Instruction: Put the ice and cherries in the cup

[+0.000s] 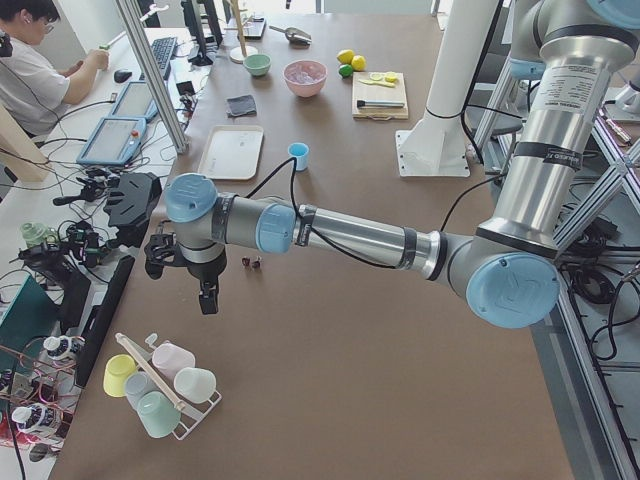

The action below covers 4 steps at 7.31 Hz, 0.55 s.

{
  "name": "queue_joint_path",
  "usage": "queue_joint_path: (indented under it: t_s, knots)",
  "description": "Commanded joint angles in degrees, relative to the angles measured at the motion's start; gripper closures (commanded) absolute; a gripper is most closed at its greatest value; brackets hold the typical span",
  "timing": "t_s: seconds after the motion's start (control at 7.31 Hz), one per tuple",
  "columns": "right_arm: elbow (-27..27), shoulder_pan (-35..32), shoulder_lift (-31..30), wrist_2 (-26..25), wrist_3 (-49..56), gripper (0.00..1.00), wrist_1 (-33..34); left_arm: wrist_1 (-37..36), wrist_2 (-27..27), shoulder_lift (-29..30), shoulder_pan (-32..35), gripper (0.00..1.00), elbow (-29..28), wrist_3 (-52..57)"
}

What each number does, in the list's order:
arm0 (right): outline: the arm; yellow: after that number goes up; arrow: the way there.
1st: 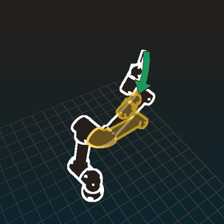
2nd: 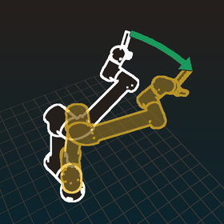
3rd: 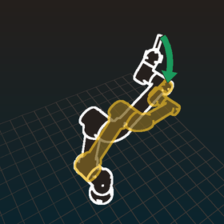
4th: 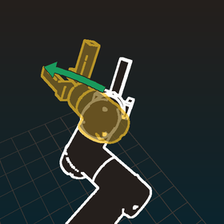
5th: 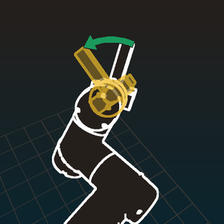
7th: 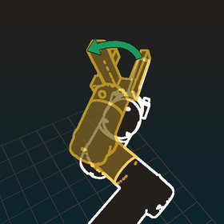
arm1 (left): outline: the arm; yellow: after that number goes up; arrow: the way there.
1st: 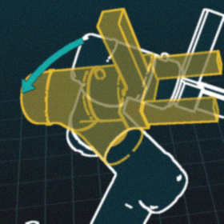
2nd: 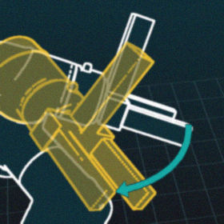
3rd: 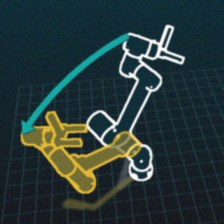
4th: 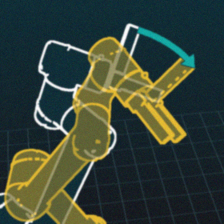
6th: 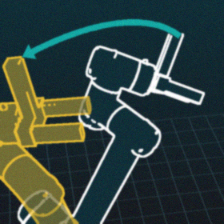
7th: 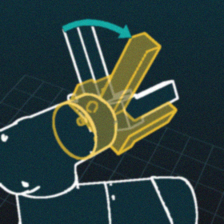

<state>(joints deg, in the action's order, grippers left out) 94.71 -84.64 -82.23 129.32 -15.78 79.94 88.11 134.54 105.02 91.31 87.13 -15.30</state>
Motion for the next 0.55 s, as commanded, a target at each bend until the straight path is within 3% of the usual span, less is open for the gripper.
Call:
queue_joint_path:
  t_s: [0.0, 0.41]
  knots:
    - [0.21, 0.0, -0.56, -0.12, -0.13, 0.0, -0.3, 0.04, -0.07, -0.08, -0.17, 0.02, 1.71, 0.0]
    - [-0.14, 0.0, -0.04, -0.21, -0.22, 0.0, -0.13, 1.01, 0.63, 0.45, -1.04, 0.02, 2.69, 0.7]
